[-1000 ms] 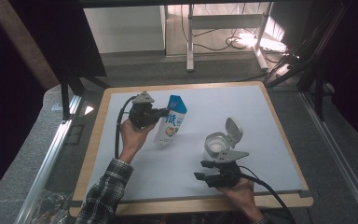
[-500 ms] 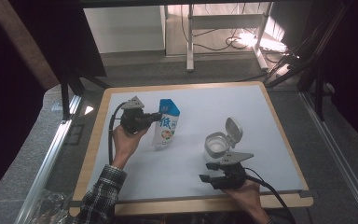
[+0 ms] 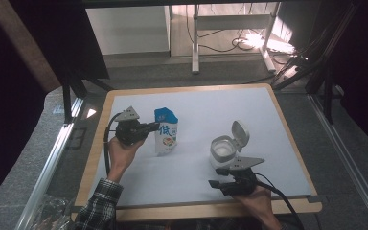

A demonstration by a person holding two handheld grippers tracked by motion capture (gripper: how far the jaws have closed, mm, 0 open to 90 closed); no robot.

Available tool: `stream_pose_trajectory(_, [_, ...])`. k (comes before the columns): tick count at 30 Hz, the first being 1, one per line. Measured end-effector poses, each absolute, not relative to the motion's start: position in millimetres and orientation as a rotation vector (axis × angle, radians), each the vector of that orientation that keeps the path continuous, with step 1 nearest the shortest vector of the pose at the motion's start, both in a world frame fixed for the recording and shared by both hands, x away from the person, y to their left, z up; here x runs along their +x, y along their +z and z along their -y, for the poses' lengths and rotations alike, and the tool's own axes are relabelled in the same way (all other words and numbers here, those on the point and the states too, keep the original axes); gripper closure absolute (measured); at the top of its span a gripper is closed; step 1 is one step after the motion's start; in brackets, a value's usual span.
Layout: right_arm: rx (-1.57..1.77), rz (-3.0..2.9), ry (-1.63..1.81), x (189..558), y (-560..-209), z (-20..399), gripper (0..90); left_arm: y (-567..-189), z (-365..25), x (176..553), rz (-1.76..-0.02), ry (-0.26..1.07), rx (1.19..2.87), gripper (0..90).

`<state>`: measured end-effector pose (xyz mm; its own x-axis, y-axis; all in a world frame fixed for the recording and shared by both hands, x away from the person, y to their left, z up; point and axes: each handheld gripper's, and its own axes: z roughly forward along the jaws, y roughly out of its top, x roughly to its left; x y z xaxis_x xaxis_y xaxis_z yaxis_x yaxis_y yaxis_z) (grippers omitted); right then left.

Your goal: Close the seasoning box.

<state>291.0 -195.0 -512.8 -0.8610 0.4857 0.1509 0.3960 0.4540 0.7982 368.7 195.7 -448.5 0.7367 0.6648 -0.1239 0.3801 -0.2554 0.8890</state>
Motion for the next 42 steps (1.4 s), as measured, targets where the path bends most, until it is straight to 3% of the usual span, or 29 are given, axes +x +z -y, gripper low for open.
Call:
stream_pose_trajectory(15, [0.816, -2.592, 1.348, 290.4, -515.0, 204.9, 44.0, -462.5, -203.1, 353.3, -0.824, 0.354, 1.844, 80.9])
stream_pose_trajectory(24, [0.815, -2.59, 1.34, 289.8, -513.8, 206.7, 43.9, -464.3, -197.4, 349.4, -0.833, 0.417, 1.866, 67.1])
stream_pose_trajectory(32, [0.839, -2.595, 1.327, 290.4, -513.4, 214.4, 44.0, -469.5, -193.0, 343.5, -0.867, 0.468, 1.933, 47.7])
stream_pose_trajectory(42, [0.871, -2.606, 1.27, 291.2, -513.9, 219.9, 41.2, -480.2, -194.0, 336.5, -0.928, 0.449, 1.967, 29.7])
